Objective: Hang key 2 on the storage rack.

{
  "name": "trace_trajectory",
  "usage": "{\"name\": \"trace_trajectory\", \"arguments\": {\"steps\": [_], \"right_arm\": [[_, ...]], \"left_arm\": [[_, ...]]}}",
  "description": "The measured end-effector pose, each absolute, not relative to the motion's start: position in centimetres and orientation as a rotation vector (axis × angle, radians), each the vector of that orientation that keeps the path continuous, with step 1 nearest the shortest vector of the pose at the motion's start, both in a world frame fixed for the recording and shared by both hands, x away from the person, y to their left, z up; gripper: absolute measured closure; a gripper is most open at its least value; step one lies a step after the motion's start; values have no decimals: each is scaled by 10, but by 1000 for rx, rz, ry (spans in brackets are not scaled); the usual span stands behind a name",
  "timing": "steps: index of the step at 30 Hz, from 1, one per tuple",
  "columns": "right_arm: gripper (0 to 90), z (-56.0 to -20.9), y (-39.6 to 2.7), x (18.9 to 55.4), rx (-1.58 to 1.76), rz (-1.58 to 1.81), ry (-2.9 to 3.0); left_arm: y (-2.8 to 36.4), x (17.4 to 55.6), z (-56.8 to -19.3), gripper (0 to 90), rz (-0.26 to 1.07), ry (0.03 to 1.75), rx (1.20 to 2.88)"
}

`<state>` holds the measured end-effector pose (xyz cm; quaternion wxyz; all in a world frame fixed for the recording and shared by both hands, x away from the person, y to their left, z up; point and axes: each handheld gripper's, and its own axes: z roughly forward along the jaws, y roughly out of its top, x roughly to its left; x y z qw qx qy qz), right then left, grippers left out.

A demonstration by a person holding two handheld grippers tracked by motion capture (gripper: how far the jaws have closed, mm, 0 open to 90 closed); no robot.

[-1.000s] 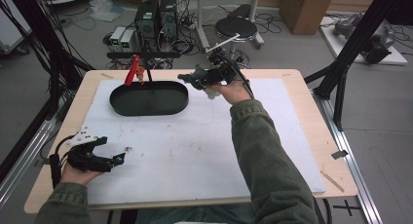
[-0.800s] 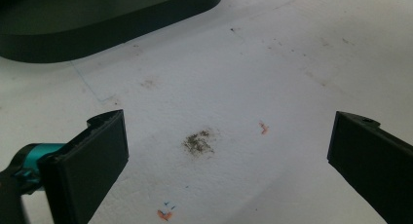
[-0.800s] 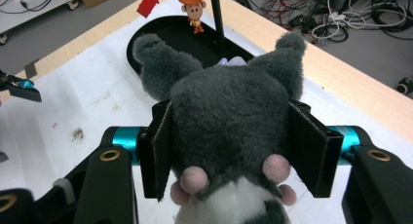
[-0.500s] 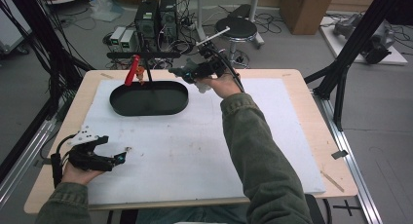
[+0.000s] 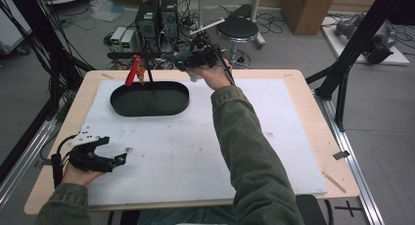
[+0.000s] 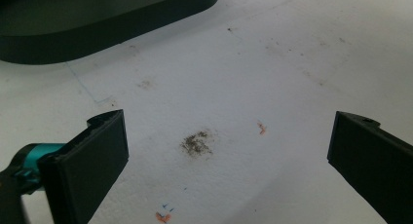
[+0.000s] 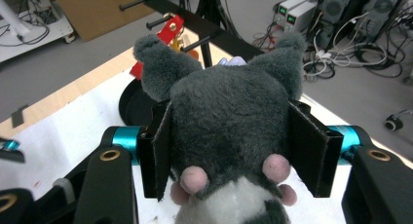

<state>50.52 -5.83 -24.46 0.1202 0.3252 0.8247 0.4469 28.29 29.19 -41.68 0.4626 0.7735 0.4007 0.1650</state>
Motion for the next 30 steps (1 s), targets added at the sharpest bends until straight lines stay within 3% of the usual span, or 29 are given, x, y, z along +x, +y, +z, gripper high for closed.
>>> {"name": "trace_trajectory", "arguments": {"steps": [25, 30], "right_arm": [[396, -280, -63, 538, 1173, 1204, 2403], [296, -290, -64, 545, 1240, 1232, 2503]], "left_arm": [[292, 284, -417, 17, 406, 975, 1900], [293, 284, -417, 17, 404, 977, 1895]]}}
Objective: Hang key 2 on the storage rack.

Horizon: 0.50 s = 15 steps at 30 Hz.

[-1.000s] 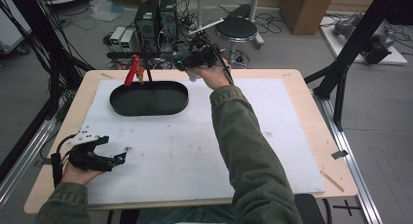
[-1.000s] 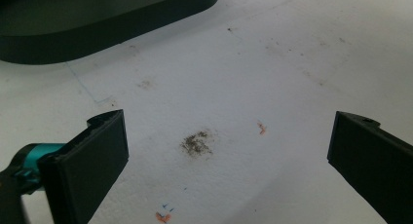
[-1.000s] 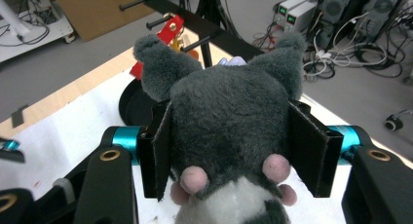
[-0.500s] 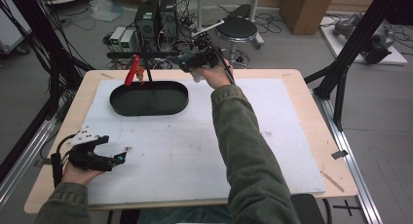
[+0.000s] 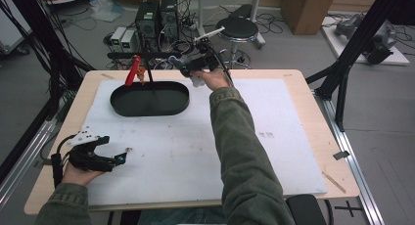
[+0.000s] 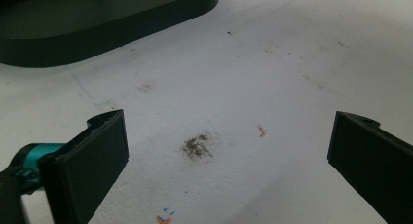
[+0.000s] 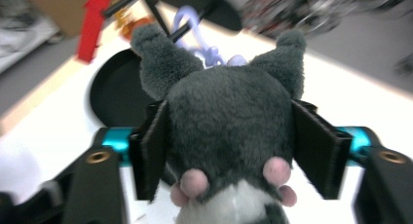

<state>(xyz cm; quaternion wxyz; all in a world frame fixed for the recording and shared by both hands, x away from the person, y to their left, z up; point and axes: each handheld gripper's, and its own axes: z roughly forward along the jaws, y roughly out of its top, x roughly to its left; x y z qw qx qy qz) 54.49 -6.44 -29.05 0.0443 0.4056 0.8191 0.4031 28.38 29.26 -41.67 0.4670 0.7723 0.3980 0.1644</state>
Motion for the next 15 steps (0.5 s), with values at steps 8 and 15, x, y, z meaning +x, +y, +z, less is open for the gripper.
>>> {"name": "trace_trajectory", "arguments": {"steps": [8, 15], "right_arm": [[6, -302, -80, 537, 1246, 1168, 2563], [7, -302, -103, 521, 1212, 1198, 2542]], "left_arm": [[291, 283, -416, 17, 401, 967, 1898], [291, 284, -417, 17, 402, 968, 1914]]}}
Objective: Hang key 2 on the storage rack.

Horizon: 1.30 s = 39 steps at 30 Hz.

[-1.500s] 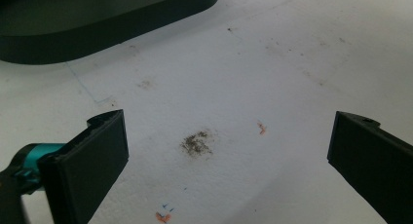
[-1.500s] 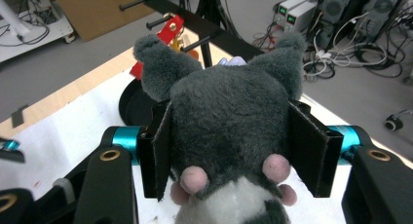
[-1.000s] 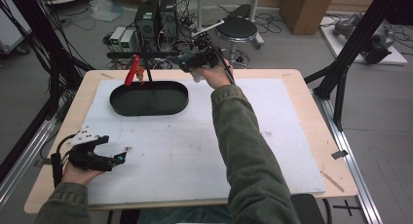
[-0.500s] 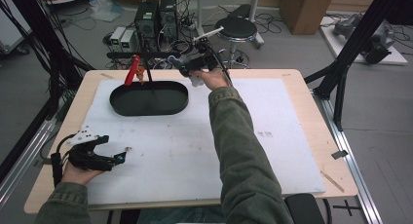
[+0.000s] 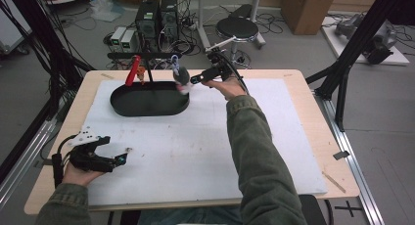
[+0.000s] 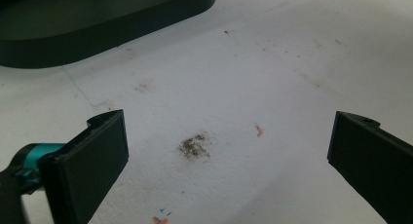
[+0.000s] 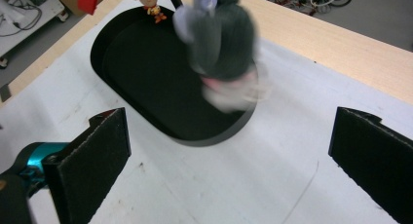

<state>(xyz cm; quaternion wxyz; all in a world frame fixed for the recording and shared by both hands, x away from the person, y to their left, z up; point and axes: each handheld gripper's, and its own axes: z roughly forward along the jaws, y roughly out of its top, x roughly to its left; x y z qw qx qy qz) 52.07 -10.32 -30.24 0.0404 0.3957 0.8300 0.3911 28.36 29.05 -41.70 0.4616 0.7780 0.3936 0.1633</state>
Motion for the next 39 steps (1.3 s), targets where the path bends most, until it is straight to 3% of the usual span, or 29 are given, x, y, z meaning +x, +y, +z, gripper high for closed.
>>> {"name": "trace_trajectory", "arguments": {"steps": [39], "right_arm": [[7, -303, -201, 432, 1094, 1084, 2418]], "left_arm": [[293, 282, -416, 17, 437, 1013, 1902]]}}
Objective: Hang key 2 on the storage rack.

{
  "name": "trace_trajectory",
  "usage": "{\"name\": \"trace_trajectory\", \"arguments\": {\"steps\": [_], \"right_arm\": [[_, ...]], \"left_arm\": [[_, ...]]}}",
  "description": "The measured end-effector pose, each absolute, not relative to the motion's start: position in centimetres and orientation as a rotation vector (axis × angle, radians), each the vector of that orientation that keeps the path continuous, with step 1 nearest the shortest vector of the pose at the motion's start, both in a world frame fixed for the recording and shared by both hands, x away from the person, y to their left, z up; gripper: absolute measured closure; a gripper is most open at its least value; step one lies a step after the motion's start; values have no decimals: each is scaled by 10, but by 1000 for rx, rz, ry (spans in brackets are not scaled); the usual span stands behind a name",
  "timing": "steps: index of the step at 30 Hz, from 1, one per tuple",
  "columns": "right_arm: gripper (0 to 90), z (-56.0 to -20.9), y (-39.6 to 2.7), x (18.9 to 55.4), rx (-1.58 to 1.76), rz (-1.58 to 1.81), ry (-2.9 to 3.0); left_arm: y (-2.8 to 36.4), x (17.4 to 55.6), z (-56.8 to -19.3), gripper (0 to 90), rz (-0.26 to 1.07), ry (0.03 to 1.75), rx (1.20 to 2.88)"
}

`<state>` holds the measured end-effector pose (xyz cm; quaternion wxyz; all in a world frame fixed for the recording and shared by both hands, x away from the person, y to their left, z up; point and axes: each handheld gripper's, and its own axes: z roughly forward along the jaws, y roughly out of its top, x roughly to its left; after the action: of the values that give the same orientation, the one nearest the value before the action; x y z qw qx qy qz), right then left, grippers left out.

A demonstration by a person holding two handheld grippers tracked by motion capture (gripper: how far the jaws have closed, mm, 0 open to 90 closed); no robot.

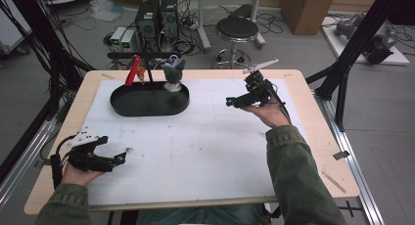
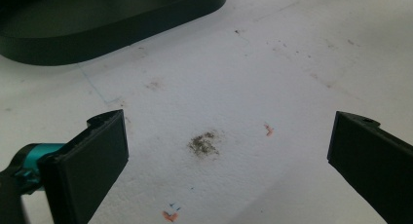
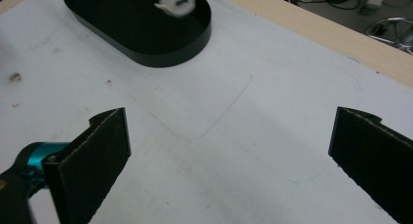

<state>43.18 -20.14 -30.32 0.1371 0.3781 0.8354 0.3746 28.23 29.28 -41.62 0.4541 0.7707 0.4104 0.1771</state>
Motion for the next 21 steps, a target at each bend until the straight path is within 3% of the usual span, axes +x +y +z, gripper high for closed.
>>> {"name": "trace_trajectory", "arguments": {"steps": [21], "right_arm": [[6, -328, -237, 396, 1090, 920, 2421]], "left_arm": [[292, 281, -415, 17, 458, 1012, 1898]]}}
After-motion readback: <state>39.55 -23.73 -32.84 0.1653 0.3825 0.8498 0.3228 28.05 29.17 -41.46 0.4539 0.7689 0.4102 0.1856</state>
